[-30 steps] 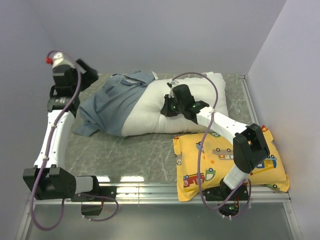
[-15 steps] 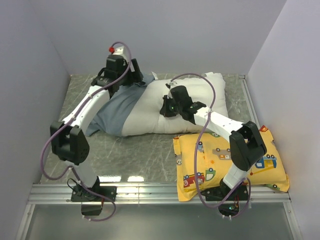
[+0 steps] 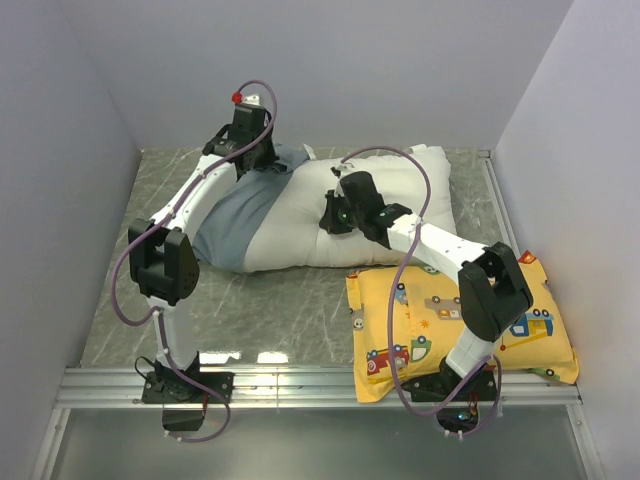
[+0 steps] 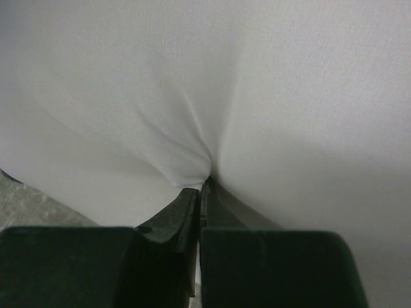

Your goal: Remove the pillowcase from the pillow

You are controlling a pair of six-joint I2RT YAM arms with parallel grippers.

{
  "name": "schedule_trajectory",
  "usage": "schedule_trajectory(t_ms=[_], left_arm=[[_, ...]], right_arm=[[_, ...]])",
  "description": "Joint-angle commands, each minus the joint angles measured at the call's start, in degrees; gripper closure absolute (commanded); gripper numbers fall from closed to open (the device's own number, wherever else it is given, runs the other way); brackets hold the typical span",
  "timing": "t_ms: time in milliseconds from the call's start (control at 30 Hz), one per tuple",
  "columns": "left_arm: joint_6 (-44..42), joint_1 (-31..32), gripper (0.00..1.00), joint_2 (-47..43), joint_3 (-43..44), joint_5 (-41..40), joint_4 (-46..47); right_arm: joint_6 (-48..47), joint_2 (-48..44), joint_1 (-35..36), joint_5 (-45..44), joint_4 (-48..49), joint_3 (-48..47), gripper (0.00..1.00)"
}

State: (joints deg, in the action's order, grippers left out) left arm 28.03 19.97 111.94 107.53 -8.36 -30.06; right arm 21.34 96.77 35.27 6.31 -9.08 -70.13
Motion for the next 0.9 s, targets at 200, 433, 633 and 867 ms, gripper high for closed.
schedule_trajectory(t_ms=[200,433,633,867], left_arm=[[4.5,-15.6,1.0,-8.0,-2.6,-2.4,3.5],[13.4,-31.2,1.0,-15.3,-16.4,3.0,10.4],[15.3,-34.0,1.0,-14.7,-19.5,6.0,12.0],[14.1,-32.1,0.86,-15.4,-20.6,12.8,12.4]], right_arm=[[0.9,0.2,-0.5,-2.9,-2.9,3.7,1.0],[3.6,-2.0,-3.9,-0.3,0.6,7.1,1.0],[4.8,-3.3,-4.9,-0.6,2.4,8.3,1.0],[4.8,-6.0,-5.4,1.3,3.9,8.9,1.0]])
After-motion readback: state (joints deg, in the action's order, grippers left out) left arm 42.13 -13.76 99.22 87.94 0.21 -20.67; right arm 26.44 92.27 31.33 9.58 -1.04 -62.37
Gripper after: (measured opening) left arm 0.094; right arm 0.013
